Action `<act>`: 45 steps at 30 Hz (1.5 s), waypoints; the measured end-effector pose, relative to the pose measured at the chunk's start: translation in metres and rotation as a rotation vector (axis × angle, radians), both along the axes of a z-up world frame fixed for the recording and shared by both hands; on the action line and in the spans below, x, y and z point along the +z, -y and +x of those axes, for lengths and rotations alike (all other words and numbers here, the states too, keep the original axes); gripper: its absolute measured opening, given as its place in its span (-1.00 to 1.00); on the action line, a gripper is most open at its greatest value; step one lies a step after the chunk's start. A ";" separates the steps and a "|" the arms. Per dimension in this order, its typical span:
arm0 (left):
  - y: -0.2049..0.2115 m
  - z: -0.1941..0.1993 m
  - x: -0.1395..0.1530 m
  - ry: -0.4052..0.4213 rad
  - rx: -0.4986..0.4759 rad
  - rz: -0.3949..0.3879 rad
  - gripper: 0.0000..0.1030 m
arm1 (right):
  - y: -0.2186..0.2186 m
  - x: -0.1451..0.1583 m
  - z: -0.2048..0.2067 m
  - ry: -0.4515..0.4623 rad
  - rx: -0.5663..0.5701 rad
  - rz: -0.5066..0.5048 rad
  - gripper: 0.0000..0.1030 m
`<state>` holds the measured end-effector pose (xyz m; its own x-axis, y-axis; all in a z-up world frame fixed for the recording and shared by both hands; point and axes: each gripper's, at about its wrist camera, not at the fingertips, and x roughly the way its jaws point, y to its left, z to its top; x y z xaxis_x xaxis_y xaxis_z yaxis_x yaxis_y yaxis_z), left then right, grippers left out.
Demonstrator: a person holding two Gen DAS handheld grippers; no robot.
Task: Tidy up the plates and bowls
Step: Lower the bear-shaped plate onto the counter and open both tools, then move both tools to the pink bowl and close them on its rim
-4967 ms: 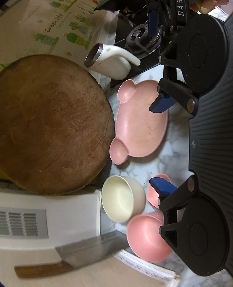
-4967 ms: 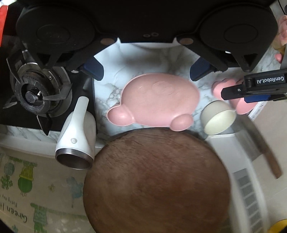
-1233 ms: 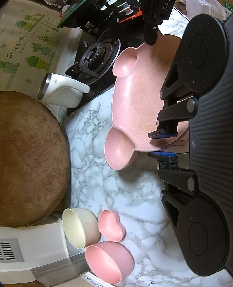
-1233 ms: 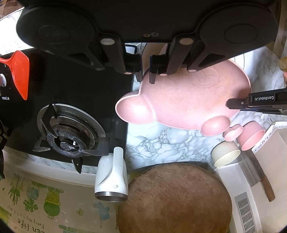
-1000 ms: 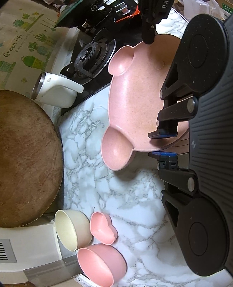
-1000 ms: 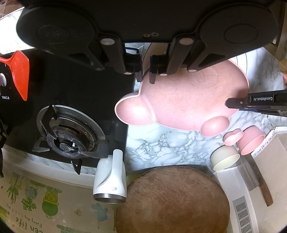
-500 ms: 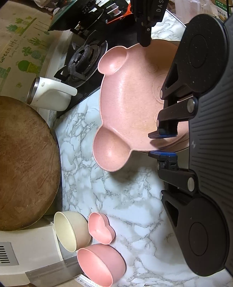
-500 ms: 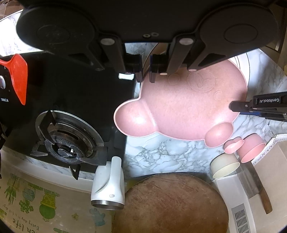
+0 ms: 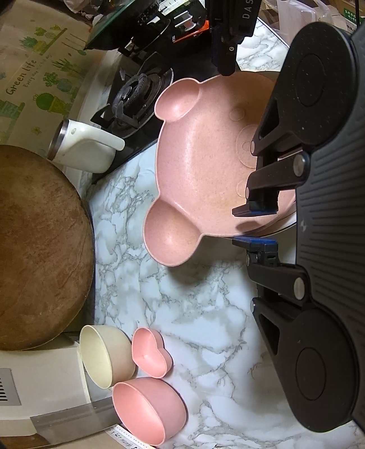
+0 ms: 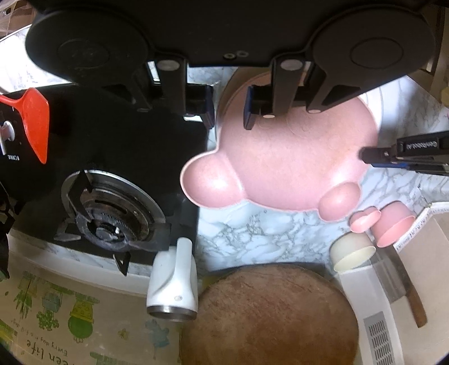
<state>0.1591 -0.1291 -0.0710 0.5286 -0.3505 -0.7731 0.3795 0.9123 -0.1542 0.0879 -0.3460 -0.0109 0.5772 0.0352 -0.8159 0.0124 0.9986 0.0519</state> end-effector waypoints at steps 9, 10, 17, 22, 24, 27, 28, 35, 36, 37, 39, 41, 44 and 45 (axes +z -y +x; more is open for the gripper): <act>-0.006 -0.019 0.018 0.057 -0.017 -0.026 -0.73 | -0.024 0.015 -0.006 0.034 0.046 0.026 -0.23; -0.008 -0.021 0.021 0.063 -0.019 -0.030 -0.73 | -0.027 0.016 -0.007 0.039 0.050 0.031 -0.23; -0.024 -0.038 0.038 0.105 -0.001 -0.052 -0.73 | -0.055 0.028 -0.010 0.078 0.095 0.055 -0.02; -0.042 -0.048 0.049 0.135 0.036 -0.068 -0.73 | -0.077 0.040 -0.010 0.119 0.137 0.083 0.27; -0.050 -0.051 0.052 0.147 0.058 -0.071 -0.72 | -0.086 0.045 -0.009 0.130 0.155 0.095 0.35; -0.064 -0.056 0.057 0.166 0.097 -0.067 -0.70 | -0.101 0.051 -0.008 0.152 0.181 0.102 0.49; -0.069 -0.057 0.058 0.170 0.108 -0.070 -0.69 | -0.107 0.053 -0.008 0.159 0.191 0.103 0.51; -0.106 -0.071 0.069 0.231 0.206 -0.073 0.09 | -0.142 0.062 0.000 0.188 0.268 0.098 0.66; -0.111 -0.072 0.070 0.239 0.227 -0.073 0.19 | -0.147 0.064 0.003 0.189 0.282 0.098 0.69; -0.116 -0.073 0.072 0.244 0.239 -0.076 0.20 | -0.152 0.065 0.006 0.190 0.295 0.098 0.71; -0.125 -0.072 0.075 0.252 0.263 -0.078 0.23 | -0.160 0.069 0.013 0.188 0.314 0.098 0.77; -0.133 -0.069 0.076 0.257 0.293 -0.069 0.23 | -0.168 0.071 0.022 0.184 0.334 0.100 0.77; -0.142 -0.063 0.078 0.271 0.336 -0.048 0.23 | -0.177 0.074 0.039 0.181 0.354 0.105 0.79; -0.145 -0.060 0.078 0.273 0.349 -0.046 0.23 | -0.180 0.074 0.046 0.181 0.361 0.110 0.84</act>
